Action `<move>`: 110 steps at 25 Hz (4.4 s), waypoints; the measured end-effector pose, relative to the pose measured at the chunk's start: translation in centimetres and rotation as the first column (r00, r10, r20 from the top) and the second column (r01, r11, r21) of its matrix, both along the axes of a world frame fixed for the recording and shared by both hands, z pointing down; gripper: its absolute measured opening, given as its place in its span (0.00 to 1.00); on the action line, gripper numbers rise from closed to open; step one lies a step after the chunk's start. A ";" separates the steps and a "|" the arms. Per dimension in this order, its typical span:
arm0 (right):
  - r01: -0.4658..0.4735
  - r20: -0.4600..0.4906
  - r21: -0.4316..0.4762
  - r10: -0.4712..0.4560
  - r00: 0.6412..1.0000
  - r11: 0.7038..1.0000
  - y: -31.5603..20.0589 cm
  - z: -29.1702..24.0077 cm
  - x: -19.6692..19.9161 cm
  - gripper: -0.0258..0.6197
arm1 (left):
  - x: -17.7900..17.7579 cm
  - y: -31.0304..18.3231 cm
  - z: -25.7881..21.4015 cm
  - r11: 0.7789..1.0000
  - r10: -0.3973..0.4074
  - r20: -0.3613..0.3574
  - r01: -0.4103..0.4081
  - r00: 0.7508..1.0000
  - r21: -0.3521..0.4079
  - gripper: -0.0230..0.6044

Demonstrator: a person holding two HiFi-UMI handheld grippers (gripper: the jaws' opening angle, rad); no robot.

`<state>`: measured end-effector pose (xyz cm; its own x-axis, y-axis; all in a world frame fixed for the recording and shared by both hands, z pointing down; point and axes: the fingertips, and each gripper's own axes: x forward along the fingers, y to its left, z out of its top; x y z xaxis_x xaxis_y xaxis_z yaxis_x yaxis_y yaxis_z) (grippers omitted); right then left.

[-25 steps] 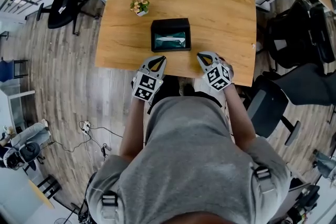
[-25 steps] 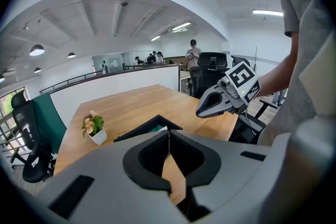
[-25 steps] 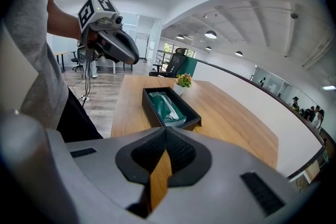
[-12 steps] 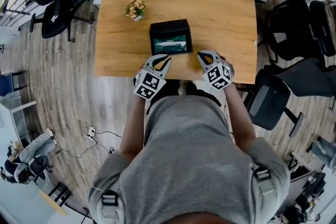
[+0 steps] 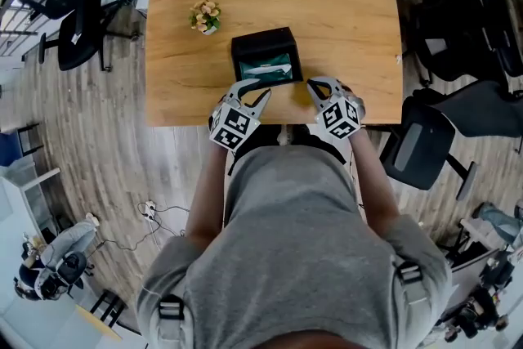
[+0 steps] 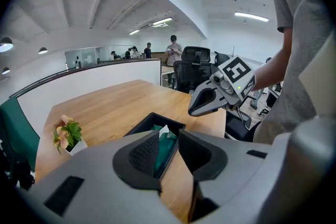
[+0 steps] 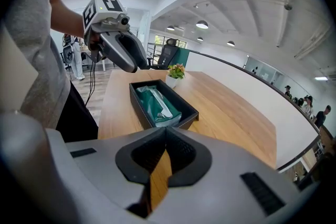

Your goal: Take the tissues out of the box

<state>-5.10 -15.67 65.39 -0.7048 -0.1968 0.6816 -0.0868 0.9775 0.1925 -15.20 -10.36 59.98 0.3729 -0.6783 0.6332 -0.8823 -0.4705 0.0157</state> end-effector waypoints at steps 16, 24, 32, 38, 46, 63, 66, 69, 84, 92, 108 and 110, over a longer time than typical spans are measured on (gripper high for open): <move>-0.108 -0.027 -0.023 0.107 0.994 0.994 -1.3 1.2 0.1 0.05 | -1.0 -2.2 3.2 0.984 0.168 0.072 -0.162 0.983 -0.080 0.36; -0.175 -0.045 -0.032 0.174 0.984 0.984 -1.4 1.7 0.7 0.05 | -1.4 -3.3 5.4 0.962 0.259 0.132 -0.242 0.957 -0.129 0.36; -0.251 -0.068 -0.037 0.248 0.966 0.967 -1.3 2.0 1.9 0.05 | -1.0 -4.1 7.9 0.923 0.364 0.147 -0.335 0.920 -0.187 0.38; -0.295 -0.080 -0.040 0.291 0.953 0.955 -1.0 2.1 2.5 0.05 | -0.7 -4.4 9.7 0.890 0.433 0.173 -0.389 0.885 -0.237 0.38; -0.319 -0.094 -0.042 0.314 0.945 0.947 -0.2 2.2 2.4 0.05 | -0.6 -4.7 9.7 0.883 0.445 0.193 -0.392 0.875 -0.258 0.38; -0.359 -0.102 -0.045 0.353 0.930 0.932 0.2 2.6 2.9 0.05 | -0.4 -5.8 9.5 0.866 0.494 0.275 -0.436 0.825 -0.246 0.47; -0.357 -0.101 -0.048 0.351 0.931 0.933 0.2 2.6 2.6 0.05 | -0.2 -5.3 10.6 0.841 0.528 0.261 -0.453 0.808 -0.295 0.47; -0.357 -0.100 -0.047 0.351 0.931 0.933 0.2 2.5 2.6 0.05 | 0.0 -5.0 11.0 0.832 0.540 0.263 -0.459 0.800 -0.313 0.46; -0.364 -0.098 -0.047 0.359 0.928 0.930 0.3 2.4 3.0 0.05 | 0.1 -4.8 11.3 0.828 0.540 0.253 -0.451 0.803 -0.334 0.23; -0.369 -0.094 -0.043 0.364 0.927 0.929 0.4 2.3 3.3 0.05 | -0.1 -4.7 11.0 0.832 0.535 0.265 -0.445 0.802 -0.332 0.12; -0.366 -0.076 -0.034 0.363 0.929 0.930 0.1 1.7 4.0 0.05 | -0.5 -5.5 10.0 0.842 0.518 0.277 -0.426 0.810 -0.330 0.07; -0.362 -0.071 -0.032 0.359 0.931 0.932 -0.1 1.5 4.0 0.05 | -0.4 -5.5 9.7 0.846 0.513 0.280 -0.422 0.811 -0.326 0.07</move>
<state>-1.08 -15.73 66.92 -0.5476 -0.3982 0.7359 -0.4238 0.8903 0.1665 -15.59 -15.90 69.66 0.3332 -0.2902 0.8971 -0.5234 -0.8483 -0.0799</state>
